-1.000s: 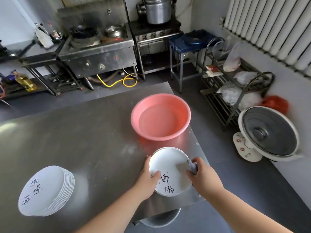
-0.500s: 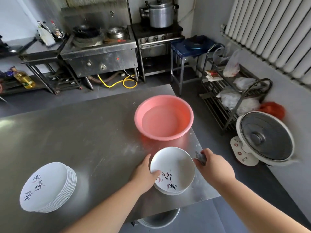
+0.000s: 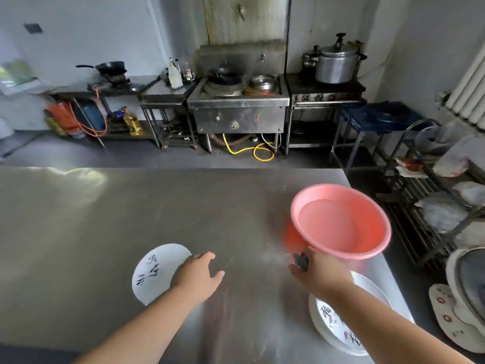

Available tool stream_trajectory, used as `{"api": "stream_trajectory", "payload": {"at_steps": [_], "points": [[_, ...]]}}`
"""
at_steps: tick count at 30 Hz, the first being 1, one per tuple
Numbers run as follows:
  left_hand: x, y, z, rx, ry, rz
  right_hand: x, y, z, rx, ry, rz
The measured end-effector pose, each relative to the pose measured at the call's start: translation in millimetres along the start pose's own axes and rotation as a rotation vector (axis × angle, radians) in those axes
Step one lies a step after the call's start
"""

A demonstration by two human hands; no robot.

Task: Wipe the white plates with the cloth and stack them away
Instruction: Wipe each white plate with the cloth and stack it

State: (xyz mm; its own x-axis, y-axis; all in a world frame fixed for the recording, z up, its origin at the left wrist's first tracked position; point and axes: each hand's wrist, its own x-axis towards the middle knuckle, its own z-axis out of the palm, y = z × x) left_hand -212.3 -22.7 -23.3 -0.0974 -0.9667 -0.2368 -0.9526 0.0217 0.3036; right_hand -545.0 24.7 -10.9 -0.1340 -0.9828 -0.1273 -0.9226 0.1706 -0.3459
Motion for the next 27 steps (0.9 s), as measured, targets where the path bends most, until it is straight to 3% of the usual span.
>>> {"api": "stream_trajectory", "payload": {"at_steps": [10,14,19,27], "points": [[-0.6,-162.0,-38.9,0.005,0.073,-0.235,51.1,-181.5,65.4,-0.081,-0.214,-0.065],[7.7,-208.5,-43.4,0.051,-0.002,-0.28,60.1,-232.4,98.0,-0.068,-0.295,-0.032],[26.9,-237.7,-36.4,0.073,-0.13,-0.193,74.3,-262.9,132.8,-0.088,-0.406,0.01],[49.9,-248.7,-34.4,-0.01,-0.189,-0.133,76.9,-271.7,145.5,-0.133,-0.365,0.08]]}}
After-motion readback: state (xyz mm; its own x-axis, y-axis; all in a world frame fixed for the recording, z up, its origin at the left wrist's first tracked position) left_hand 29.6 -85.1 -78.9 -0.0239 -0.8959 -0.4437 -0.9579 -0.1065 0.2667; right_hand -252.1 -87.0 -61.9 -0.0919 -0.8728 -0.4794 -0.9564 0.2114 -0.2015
